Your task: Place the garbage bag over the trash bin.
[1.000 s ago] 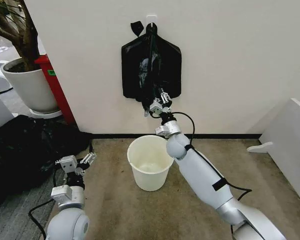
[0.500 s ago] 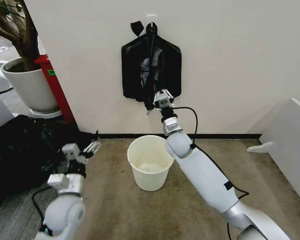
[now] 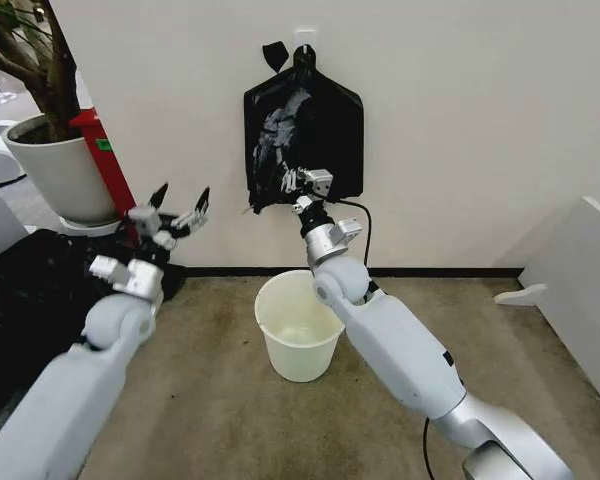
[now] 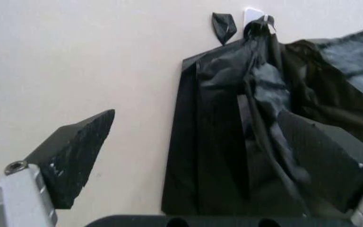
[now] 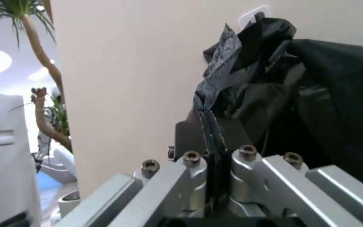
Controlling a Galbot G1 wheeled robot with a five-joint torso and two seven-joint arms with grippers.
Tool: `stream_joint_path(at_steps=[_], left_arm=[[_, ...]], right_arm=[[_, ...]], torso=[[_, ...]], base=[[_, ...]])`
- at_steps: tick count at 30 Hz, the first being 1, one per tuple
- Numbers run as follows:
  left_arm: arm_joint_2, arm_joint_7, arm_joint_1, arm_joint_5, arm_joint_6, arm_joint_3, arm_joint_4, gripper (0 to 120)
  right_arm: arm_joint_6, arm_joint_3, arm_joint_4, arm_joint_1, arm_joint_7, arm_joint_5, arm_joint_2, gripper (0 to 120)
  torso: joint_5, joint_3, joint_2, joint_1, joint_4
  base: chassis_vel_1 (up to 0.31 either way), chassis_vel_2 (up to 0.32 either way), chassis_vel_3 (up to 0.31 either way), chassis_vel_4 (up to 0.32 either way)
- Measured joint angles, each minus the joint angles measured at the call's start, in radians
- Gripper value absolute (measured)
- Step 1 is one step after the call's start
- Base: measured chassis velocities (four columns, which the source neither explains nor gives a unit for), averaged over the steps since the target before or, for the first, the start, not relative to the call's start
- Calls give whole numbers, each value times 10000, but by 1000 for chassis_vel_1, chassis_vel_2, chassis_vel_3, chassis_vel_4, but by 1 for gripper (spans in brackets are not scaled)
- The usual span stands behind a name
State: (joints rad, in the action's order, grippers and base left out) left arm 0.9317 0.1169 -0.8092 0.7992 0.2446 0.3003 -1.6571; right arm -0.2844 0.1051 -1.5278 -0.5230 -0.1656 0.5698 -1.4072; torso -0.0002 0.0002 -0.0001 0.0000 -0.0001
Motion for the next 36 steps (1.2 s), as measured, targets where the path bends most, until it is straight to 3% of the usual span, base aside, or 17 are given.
stream_joint_path(at_steps=[9,15,18,24,34,36], left_arm=[[99,1123,2511,406,-138,-2030,1878,100],[660,1425,3953,-583,-130,-3425,3102,100],[809,1509,4203,-782,-106,-3594,3313,100],[1441,1798,4751,-1356,53,-3812,3871,78],[1680,1771,4614,-1522,94,-3725,3886,46],[1686,1728,4578,-1537,90,-3681,3886,34]], right_arm=[[-20,-245,18,-143,76,-326,28,0],[-19,-346,12,-234,156,-495,2,0],[-19,-348,12,-234,167,-527,2,0],[-28,-406,32,-234,182,-720,15,0],[-49,-446,47,-251,197,-813,75,0],[-62,-446,45,-255,198,-847,83,0]], torso=[[3,-1,0,0,-2],[2,-1,0,0,0],[0,0,0,0,-1],[3,-2,0,0,-1],[2,-1,0,0,1],[1,-2,0,0,1]], base=[[0,0,0,0],[0,0,0,0],[0,0,0,0],[0,0,0,0],[0,0,0,0],[0,0,0,0]])
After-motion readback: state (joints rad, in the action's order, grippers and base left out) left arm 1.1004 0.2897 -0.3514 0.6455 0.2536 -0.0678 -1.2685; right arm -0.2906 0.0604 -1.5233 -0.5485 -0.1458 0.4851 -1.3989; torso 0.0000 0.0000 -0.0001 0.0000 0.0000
